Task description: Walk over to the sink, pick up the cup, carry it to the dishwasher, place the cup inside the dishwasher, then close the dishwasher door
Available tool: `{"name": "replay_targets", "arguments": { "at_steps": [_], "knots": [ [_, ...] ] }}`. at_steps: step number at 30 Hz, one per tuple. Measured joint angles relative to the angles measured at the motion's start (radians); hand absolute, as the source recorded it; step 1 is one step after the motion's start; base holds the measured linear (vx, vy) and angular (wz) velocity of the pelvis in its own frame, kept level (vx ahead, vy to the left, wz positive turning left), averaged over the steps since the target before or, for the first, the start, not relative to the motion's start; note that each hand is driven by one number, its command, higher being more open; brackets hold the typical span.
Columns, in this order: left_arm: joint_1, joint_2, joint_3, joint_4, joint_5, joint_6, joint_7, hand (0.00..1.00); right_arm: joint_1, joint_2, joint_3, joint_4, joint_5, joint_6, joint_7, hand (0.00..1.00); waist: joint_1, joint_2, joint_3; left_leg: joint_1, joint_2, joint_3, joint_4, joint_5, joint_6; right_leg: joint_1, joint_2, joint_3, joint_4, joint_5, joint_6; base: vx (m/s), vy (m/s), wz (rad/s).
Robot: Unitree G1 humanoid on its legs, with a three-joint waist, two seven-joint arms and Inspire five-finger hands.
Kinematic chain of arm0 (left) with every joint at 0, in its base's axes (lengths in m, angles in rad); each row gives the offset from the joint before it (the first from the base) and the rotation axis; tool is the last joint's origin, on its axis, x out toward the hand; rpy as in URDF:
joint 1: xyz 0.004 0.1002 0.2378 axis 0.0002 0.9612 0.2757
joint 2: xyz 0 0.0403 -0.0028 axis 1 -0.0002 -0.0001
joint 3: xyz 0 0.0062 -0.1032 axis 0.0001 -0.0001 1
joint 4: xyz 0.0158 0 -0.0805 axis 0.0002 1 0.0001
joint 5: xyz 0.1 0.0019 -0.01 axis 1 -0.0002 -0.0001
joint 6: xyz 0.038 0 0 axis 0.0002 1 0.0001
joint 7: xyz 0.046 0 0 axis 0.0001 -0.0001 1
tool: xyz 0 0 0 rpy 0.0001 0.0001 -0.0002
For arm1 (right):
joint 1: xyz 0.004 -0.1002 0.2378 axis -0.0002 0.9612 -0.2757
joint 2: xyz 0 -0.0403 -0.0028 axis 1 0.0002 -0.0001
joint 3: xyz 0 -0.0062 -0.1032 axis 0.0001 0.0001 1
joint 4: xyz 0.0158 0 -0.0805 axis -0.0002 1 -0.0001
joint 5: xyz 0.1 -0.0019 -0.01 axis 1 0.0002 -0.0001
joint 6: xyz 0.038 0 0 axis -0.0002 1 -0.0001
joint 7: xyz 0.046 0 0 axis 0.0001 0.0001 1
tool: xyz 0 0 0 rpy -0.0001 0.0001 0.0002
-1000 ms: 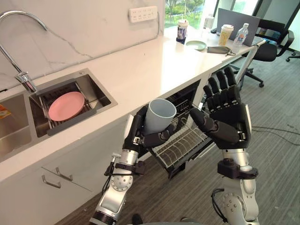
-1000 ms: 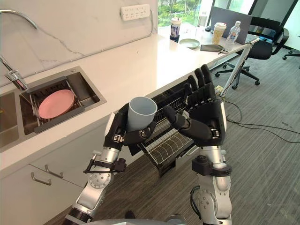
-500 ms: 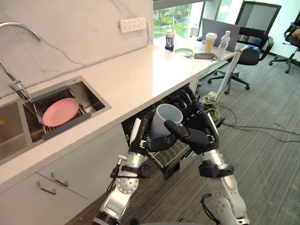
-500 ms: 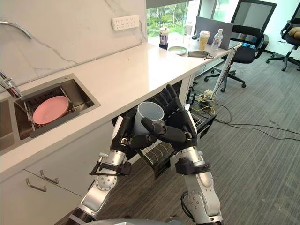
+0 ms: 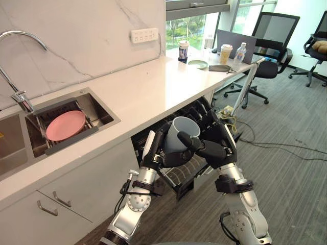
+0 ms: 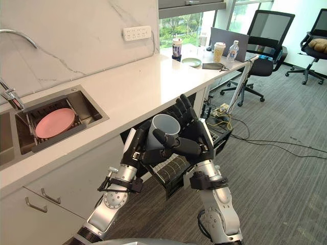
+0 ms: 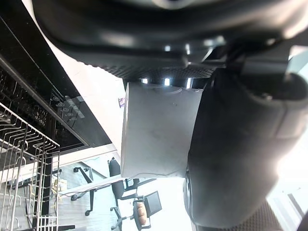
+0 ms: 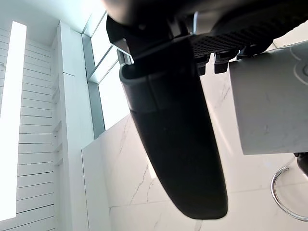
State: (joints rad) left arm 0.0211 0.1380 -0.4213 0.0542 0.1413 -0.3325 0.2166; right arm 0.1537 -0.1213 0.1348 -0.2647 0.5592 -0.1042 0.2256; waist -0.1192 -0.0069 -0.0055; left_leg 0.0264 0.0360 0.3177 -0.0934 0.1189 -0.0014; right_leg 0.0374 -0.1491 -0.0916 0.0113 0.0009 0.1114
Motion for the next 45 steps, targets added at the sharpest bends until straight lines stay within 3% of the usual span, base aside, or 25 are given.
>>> {"name": "replay_targets", "arguments": {
  "at_steps": [9, 20, 21, 42, 43, 45],
  "knots": [
    [-0.012, 0.002, -0.01, -0.004, 0.019, 0.0, -0.024, 0.0, -0.006, -0.051, 0.008, 0.021, -0.101, 0.112, -0.006, 1.0, 0.009, -0.013, -0.009, 0.0, 0.0, -0.003, 0.0, 0.002, 0.0, 0.002, -0.001, -0.002, -0.001, 0.001, -0.002, 0.0, 0.0, 0.0],
    [-0.04, 0.021, -0.004, -0.007, 0.018, -0.003, -0.066, 0.0, -0.007, -0.086, -0.014, 0.021, -0.093, 0.139, 0.018, 1.0, 0.009, -0.013, -0.009, 0.002, 0.0, -0.006, 0.0, 0.004, 0.0, 0.005, -0.001, -0.006, -0.001, 0.0, -0.002, 0.0, 0.001, 0.01],
    [-0.041, 0.021, 0.0, -0.008, 0.019, -0.004, -0.073, 0.0, -0.006, -0.089, -0.014, 0.021, -0.086, 0.139, 0.018, 0.0, 0.009, -0.013, -0.01, 0.002, 0.0, -0.005, 0.0, 0.004, 0.0, 0.005, -0.001, -0.006, -0.001, 0.001, -0.002, 0.0, 0.0, 0.0],
    [-0.042, 0.011, 0.0, -0.021, 0.015, -0.014, -0.088, 0.0, -0.007, -0.057, -0.036, 0.021, -0.073, 0.124, -0.053, 0.0, 0.01, -0.013, -0.012, 0.003, 0.003, -0.002, 0.0, 0.004, -0.001, 0.008, 0.001, -0.002, -0.011, 0.005, -0.004, 0.0, 0.0, 0.0],
    [-0.042, 0.009, 0.0, -0.021, 0.014, -0.011, -0.088, 1.0, -0.007, -0.057, -0.035, 0.021, -0.073, 0.124, -0.054, 0.0, 0.01, -0.013, -0.012, 0.003, 0.003, -0.002, 0.0, 0.004, -0.001, 0.008, 0.001, -0.002, -0.011, 0.005, -0.004, 0.0, 0.0, 0.0],
    [-0.042, 0.007, 0.0, -0.021, 0.005, -0.008, -0.089, 1.0, -0.007, -0.057, -0.033, 0.021, -0.073, 0.123, -0.057, 0.0, 0.01, -0.013, -0.012, 0.003, 0.003, -0.002, 0.0, 0.004, -0.001, 0.008, 0.001, -0.002, -0.011, 0.005, -0.005, 0.0, 0.0, 0.0]
  ]
}}
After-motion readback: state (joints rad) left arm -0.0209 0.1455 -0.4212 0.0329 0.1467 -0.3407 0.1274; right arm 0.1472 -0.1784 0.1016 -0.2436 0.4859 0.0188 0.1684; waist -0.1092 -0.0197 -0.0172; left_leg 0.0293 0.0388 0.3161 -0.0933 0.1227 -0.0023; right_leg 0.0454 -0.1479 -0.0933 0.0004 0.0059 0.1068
